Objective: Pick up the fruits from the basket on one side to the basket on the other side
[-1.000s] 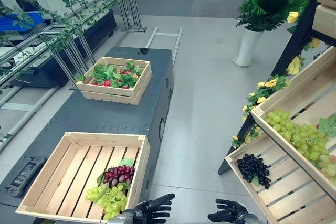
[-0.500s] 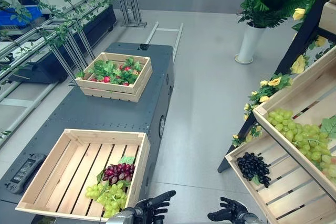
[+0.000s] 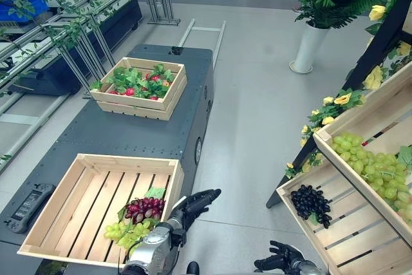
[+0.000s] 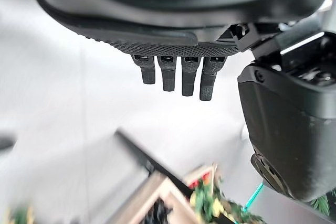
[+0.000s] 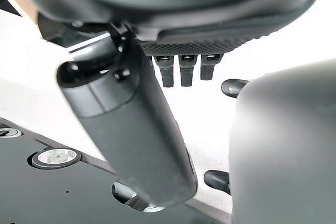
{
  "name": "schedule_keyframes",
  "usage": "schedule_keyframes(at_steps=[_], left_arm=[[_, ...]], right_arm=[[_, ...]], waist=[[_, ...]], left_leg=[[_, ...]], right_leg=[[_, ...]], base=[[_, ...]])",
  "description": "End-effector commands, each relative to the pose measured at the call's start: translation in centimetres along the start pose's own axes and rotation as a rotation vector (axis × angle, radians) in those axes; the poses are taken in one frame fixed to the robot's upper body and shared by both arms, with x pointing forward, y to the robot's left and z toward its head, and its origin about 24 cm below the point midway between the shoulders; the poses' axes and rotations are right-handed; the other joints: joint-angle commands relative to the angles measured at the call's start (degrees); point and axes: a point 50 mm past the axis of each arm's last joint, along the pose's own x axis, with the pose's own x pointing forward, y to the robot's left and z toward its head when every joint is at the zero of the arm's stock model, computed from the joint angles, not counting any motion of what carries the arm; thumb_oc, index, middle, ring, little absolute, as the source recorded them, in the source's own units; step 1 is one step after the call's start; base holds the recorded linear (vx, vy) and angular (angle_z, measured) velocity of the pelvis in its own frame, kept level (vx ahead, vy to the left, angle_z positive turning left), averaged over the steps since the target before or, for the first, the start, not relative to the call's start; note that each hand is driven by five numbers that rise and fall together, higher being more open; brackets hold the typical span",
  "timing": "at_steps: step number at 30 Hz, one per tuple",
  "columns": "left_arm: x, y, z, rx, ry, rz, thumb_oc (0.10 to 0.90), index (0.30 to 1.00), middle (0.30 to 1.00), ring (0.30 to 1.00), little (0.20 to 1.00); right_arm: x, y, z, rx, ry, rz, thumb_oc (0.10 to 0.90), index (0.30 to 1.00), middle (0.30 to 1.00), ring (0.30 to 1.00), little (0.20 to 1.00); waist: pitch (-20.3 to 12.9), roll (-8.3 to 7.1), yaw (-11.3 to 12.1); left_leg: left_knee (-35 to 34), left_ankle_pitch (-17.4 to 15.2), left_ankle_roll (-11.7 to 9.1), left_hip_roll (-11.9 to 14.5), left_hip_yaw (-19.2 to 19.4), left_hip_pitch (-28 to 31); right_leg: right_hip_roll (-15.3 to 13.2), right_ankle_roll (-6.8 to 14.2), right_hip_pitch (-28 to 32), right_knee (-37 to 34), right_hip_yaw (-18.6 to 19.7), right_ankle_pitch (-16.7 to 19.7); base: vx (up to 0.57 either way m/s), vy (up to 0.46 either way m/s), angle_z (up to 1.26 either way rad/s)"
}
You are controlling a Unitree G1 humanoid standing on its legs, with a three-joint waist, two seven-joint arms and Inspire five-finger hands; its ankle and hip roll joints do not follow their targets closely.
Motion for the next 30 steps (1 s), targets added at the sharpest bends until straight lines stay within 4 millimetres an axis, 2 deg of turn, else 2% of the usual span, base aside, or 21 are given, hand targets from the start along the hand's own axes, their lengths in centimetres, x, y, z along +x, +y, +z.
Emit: schedule_keyframes(at_steps=[1, 5, 6, 13, 17, 24, 30], left_arm=[[0.6, 2.3, 8.1, 0.162, -0.352, 0.174, 0.8, 0.9, 0.9, 0.9, 0.9], [-1.3, 5.4, 11.2, 0.388, -0.483, 0.47, 0.8, 0.9, 0.9, 0.9, 0.9], [-1.7, 6.0, 11.3, 0.419, -0.486, 0.52, 0.8, 0.9, 0.9, 0.9, 0.9], [-3.7, 9.2, 10.0, 0.502, -0.434, 0.8, 0.8, 0.9, 0.9, 0.9, 0.9], [-4.7, 10.9, 9.5, 0.547, -0.388, 0.931, 0.8, 0.9, 0.9, 0.9, 0.9], [-5.4, 13.0, 10.1, 0.635, -0.345, 1.03, 0.8, 0.9, 0.9, 0.9, 0.9], [-6.0, 14.2, 10.4, 0.761, -0.267, 0.993, 0.8, 0.9, 0.9, 0.9, 0.9]], right_arm=[[-0.2, -1.2, 0.7, -0.053, -0.058, -0.005, 0.8, 0.9, 0.9, 0.9, 0.9], [-0.5, -1.7, -0.2, -0.032, -0.054, -0.019, 0.8, 0.9, 0.9, 0.9, 0.9], [-0.6, -1.8, -0.4, -0.023, -0.054, -0.02, 0.8, 0.9, 0.9, 0.9, 0.9], [-0.8, -2.2, -1.8, 0.0, -0.026, -0.025, 0.8, 0.9, 0.9, 0.9, 0.9], [-0.8, -2.6, -1.4, -0.024, -0.022, -0.036, 0.8, 0.9, 0.9, 0.9, 0.9], [-0.6, -3.0, 0.5, -0.042, -0.073, -0.041, 0.8, 0.9, 0.9, 0.9, 0.9], [-0.7, -3.8, 2.1, -0.084, -0.122, -0.035, 0.8, 0.9, 0.9, 0.9, 0.9]], waist=[[-0.5, -0.35, 1.2], [-0.4, -0.59, 2.2], [-0.3, -0.66, 2.5], [0.7, -1.07, 3.4], [2.7, -1.12, 4.0], [6.9, -0.76, 4.4], [9.4, -0.01, 4.6]], left_leg=[[0.1, -4.1, 2.8, -5.8, -0.5, 0.6], [0.2, -4.0, 2.7, -6.0, -1.6, 0.5], [0.2, -4.0, 2.7, -6.0, -1.8, 0.4], [1.2, -4.1, 2.5, -6.1, -2.9, -0.5], [4.2, -4.2, 2.2, -5.9, -3.1, -3.6], [4.5, -2.9, 1.7, -5.3, -3.5, -6.8], [5.6, -2.4, 1.3, -5.4, -3.7, -9.6]], right_leg=[[2.3, -1.5, -1.8, 0.8, -1.4, 1.9], [2.3, -1.8, -1.9, 1.0, -1.9, 1.6], [2.3, -1.9, -1.8, 1.0, -2.0, 1.5], [2.8, -2.4, -2.7, 2.5, -2.6, 0.4], [3.0, -3.1, -5.7, 6.4, -3.5, -1.0], [3.3, -3.7, -9.0, 7.8, -4.2, -1.2], [3.4, -4.0, -11.3, 9.1, -4.9, -1.7]], base=[[0.04, 0.007, 0.04], [0.04, -0.004, 0.13], [0.03, -0.007, 0.09], [0.03, 0.009, 0.12], [-0.03, 0.017, 0.05], [-0.09, 0.015, 0.08], [-0.06, 0.048, 0.0]])
